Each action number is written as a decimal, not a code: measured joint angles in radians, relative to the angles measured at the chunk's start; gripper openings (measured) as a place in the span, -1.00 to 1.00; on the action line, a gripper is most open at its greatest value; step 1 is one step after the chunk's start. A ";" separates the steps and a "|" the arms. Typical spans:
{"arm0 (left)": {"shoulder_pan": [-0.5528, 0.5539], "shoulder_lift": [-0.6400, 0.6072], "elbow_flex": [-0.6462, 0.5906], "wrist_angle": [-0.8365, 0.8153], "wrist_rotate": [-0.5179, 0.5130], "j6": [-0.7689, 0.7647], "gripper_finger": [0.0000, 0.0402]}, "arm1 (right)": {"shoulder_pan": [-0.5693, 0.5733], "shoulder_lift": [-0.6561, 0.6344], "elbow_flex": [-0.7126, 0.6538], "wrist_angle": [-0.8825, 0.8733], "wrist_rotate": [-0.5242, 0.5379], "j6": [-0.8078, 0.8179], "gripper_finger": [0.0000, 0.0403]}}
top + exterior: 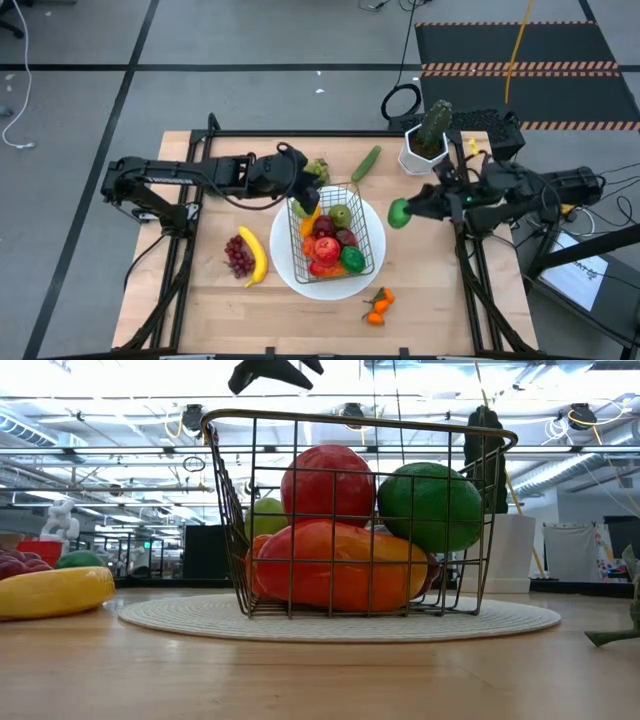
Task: Build produce basket
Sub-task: Put the bottom green lime into the black wire basket, then put the green lime into the black wire basket
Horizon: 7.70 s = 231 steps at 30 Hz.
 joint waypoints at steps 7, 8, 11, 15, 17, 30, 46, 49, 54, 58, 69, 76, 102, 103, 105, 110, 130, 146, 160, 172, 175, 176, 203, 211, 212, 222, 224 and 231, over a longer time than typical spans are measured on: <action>0.020 0.000 0.000 0.047 -0.017 -0.023 -0.39 | -0.105 -0.021 0.000 0.003 -0.129 -0.169 -0.03; 0.019 0.000 0.000 0.054 -0.017 -0.031 -0.39 | -0.118 -0.020 0.000 0.003 -0.149 -0.193 -0.03; 0.019 0.000 0.000 0.062 -0.017 -0.047 -0.39 | -0.156 -0.020 0.000 0.003 -0.185 -0.264 -0.03; 0.019 0.000 0.000 0.062 -0.017 -0.078 -0.39 | -0.200 -0.020 0.000 0.013 -0.186 -0.365 -0.03; 0.019 0.000 0.000 0.062 -0.017 -0.100 -0.39 | -0.219 -0.020 0.000 0.030 -0.186 -0.436 -0.03; 0.019 0.000 0.000 0.062 -0.017 -0.129 -0.39 | -0.299 -0.016 0.000 0.108 -0.177 -1.051 -0.03; 0.019 0.000 0.000 0.055 -0.052 -0.131 -0.39 | -0.327 0.053 -0.001 0.123 -0.181 -1.432 -0.03; 0.019 0.000 0.000 0.053 -0.052 -0.131 -0.39 | -0.327 0.062 -0.001 0.123 -0.181 -1.471 -0.03; 0.019 0.000 0.000 0.047 -0.052 -0.130 -0.39 | -0.327 0.072 -0.001 0.123 -0.181 -1.493 -0.03; 0.019 0.000 0.000 0.047 -0.052 -0.129 -0.39 | -0.327 0.077 -0.001 0.123 -0.177 -1.493 -0.03; 0.019 0.000 0.000 0.047 -0.052 -0.122 -0.39 | -0.327 0.079 -0.001 0.122 -0.176 -1.481 -0.03; 0.019 0.000 0.000 0.047 -0.053 -0.119 -0.39 | -0.327 0.079 -0.001 0.122 -0.173 -1.351 -0.03; 0.018 -0.025 -0.001 0.039 0.102 0.045 -0.39 | -0.326 0.080 -0.022 0.118 -0.073 -0.220 -0.03; 0.018 -0.027 0.000 0.044 0.107 0.050 -0.39 | -0.325 0.079 -0.028 0.119 -0.073 -0.178 -0.03; 0.018 -0.028 0.001 0.044 0.119 0.050 -0.39 | -0.325 0.079 -0.041 0.119 -0.075 -0.090 -0.03; 0.008 -0.027 0.000 0.023 0.145 0.035 -0.39 | -0.325 0.079 -0.082 0.120 -0.078 0.107 -0.03; -0.144 -0.026 0.000 -0.241 0.178 -0.075 -0.39 | -0.241 0.092 -0.129 0.152 0.181 0.282 -0.03; -0.119 -0.026 0.000 -0.330 0.162 -0.049 -0.39 | -0.179 0.402 -0.120 0.529 0.292 0.268 -0.03; -0.089 -0.026 0.000 -0.425 0.124 -0.058 -0.39 | -0.206 0.553 0.126 0.212 0.199 -0.192 -0.03; 0.040 -0.026 0.000 -0.425 0.119 -0.038 -0.39 | -0.319 0.591 0.039 0.198 0.049 -0.720 -0.03; 0.080 -0.026 0.000 -0.425 0.135 -0.017 -0.39 | -0.328 0.593 -0.002 0.213 0.049 -0.755 -0.03; 0.092 -0.026 0.000 -0.425 0.144 -0.011 -0.39 | -0.331 0.593 -0.014 0.214 0.049 -0.763 -0.03; 0.388 -0.026 0.000 -0.842 0.155 -0.206 -0.01 | -0.373 0.555 -0.109 0.368 0.048 -0.975 0.40; 0.521 -0.026 -0.072 -0.876 0.181 -0.233 0.36 | -0.437 0.461 -0.109 0.360 0.049 -0.993 0.38; 0.539 -0.026 -0.091 -0.877 0.199 -0.232 0.38 | -0.444 0.450 -0.109 0.352 0.051 -0.993 0.38; 0.643 -0.026 -0.288 -0.875 0.236 -0.227 0.42 | -0.485 0.414 -0.109 0.346 0.053 -0.899 0.38; 0.665 -0.026 -0.324 -0.871 0.239 -0.221 0.42 | -0.484 0.414 -0.109 0.348 0.053 -0.877 0.37; 0.751 -0.026 -0.420 -0.872 0.199 -0.267 0.59 | -0.484 0.414 -0.109 0.348 0.053 -0.836 0.37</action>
